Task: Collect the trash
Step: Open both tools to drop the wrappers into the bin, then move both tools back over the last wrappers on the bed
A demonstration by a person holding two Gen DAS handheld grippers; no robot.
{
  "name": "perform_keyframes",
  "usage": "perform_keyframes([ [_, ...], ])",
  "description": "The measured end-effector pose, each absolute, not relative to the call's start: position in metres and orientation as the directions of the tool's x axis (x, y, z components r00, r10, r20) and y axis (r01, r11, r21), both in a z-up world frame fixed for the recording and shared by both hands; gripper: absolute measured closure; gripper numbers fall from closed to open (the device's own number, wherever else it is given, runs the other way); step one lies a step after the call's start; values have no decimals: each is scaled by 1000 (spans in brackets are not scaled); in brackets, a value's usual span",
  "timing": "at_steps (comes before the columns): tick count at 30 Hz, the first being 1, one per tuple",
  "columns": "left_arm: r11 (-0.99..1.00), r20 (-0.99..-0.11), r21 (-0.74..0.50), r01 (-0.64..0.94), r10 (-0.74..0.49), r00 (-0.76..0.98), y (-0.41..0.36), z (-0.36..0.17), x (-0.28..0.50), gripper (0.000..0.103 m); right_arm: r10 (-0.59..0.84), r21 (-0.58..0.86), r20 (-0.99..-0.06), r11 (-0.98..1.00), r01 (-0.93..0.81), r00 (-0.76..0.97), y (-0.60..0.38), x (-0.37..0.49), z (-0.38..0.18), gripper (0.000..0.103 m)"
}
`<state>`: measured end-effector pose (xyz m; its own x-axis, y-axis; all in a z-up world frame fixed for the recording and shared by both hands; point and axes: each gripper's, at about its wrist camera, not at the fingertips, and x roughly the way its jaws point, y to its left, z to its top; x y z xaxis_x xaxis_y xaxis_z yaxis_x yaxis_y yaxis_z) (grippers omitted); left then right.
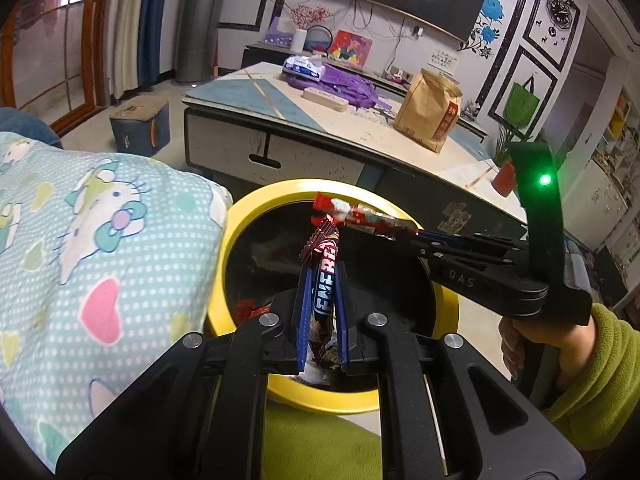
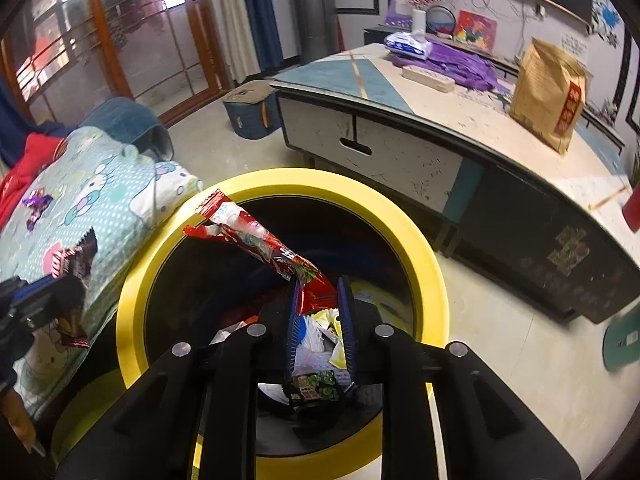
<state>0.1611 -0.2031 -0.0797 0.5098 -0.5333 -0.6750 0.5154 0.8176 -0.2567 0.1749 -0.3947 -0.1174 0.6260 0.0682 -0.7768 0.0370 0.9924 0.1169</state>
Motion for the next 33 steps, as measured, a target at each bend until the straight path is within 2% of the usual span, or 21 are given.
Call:
perform_keyframes([
  [4, 818, -681, -274, 506, -537, 498, -206, -84, 171, 95, 75, 150, -768, 987, 65, 635, -405, 176, -114, 81],
  [6, 819, -681, -289, 495, -540, 494, -205, -86, 176, 92, 74, 161, -763, 984, 79, 642, -410, 176, -113, 79],
  [9, 819, -682, -305, 486, -544, 490, -203, -88, 179, 74, 76, 177, -757, 980, 91, 649, -415, 176, -110, 74],
  [10, 818, -678, -314, 483, -549, 489, -201, -89, 179, 65, 75, 178, -756, 979, 94, 650, -416, 176, -110, 73],
  [12, 816, -676, -324, 479, -554, 486, -200, -89, 179, 58, 71, 175, -755, 980, 96, 652, -417, 177, -109, 72],
  [13, 817, -675, -327, 475, -554, 488, -199, -89, 179, 51, 69, 175, -754, 980, 98, 653, -416, 176, -108, 72],
  [14, 820, -671, -331, 467, -552, 495, -195, -89, 178, 40, 67, 175, -752, 979, 101, 656, -416, 176, -107, 70],
  [17, 825, -653, -345, 448, -554, 516, -184, -84, 178, 31, 62, 174, -737, 980, 101, 673, -412, 173, -101, 60],
  [18, 833, -650, -343, 434, -544, 531, -179, -82, 179, 25, 62, 173, -728, 980, 96, 683, -410, 172, -97, 57],
  [19, 841, -646, -340, 422, -535, 545, -174, -81, 179, 14, 59, 170, -719, 981, 93, 692, -408, 171, -94, 55],
  [20, 850, -638, -339, 402, -522, 566, -167, -79, 180, 11, 60, 170, -706, 981, 87, 706, -404, 170, -89, 52],
  [27, 907, -613, -340, 248, -414, 673, -110, -60, 188, 11, 155, 193, -603, 980, -46, 782, -361, 163, -56, 40],
  [33, 932, -584, -347, 107, -304, 753, -56, -38, 186, 11, 243, 203, -568, 967, -153, 786, -316, 167, -38, 37],
])
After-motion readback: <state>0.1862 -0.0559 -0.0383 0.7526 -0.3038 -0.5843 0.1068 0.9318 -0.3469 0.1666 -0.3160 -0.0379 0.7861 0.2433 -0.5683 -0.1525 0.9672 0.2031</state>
